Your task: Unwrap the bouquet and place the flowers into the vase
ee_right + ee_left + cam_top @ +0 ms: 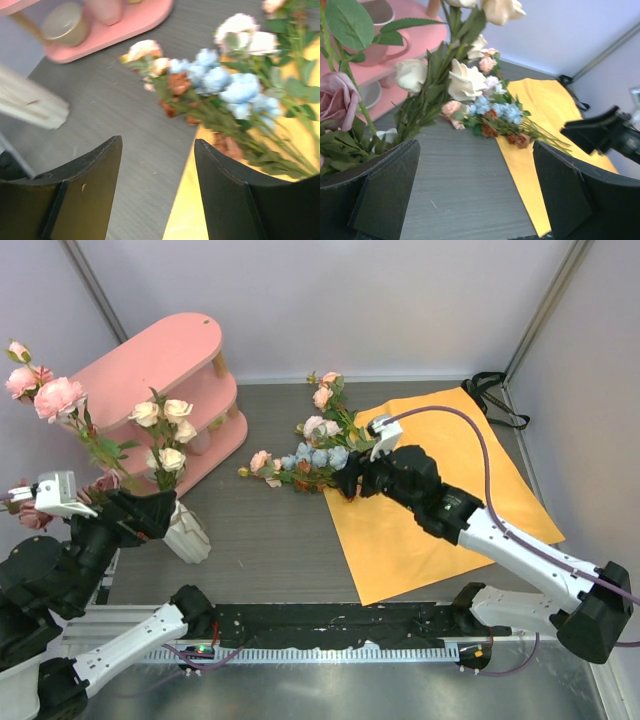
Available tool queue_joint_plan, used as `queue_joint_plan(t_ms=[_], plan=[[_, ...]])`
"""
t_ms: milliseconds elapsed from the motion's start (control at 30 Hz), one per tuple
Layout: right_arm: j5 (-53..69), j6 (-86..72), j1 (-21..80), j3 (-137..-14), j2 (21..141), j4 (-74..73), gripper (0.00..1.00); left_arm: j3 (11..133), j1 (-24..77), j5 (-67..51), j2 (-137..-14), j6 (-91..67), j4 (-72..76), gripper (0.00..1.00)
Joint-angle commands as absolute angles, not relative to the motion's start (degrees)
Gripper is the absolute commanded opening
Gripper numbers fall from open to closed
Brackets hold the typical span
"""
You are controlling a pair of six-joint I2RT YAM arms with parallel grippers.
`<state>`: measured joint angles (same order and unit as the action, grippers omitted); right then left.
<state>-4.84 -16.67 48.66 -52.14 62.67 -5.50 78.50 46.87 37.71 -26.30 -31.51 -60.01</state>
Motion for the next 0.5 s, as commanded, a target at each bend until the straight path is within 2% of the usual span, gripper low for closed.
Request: queue_joint_plan(t_ms=[0,200,333,433,467], plan=[[-2.7,-17.0,38.9,-55.3,64.5,-6.3,0.66,84.7,47.0,30.2,-25.8,-38.5,-65.5,1.0],[-9.2,0.8,31.8,-60.2,73.7,-7.7,0.66,85.7,47.1,20.9,-23.4,-38.1,-60.2,0.96],[-8.1,8.3,25.1,-65.9,87.4,-8.1,0.65,84.6,47.3,11.8,-24.8,-37.7,-56.7,0.96],[-4.4,13.5,22.6,-75.6,96.6,-11.9,0.61,83.5,47.3,5.4,-27.7,-37.1,-55.9,0.98],[-3.6,15.0,22.3,-81.7,102.9,-13.2,0.6,83.0,47.3,4.4,-28.4,-37.1,-56.0,0.98]])
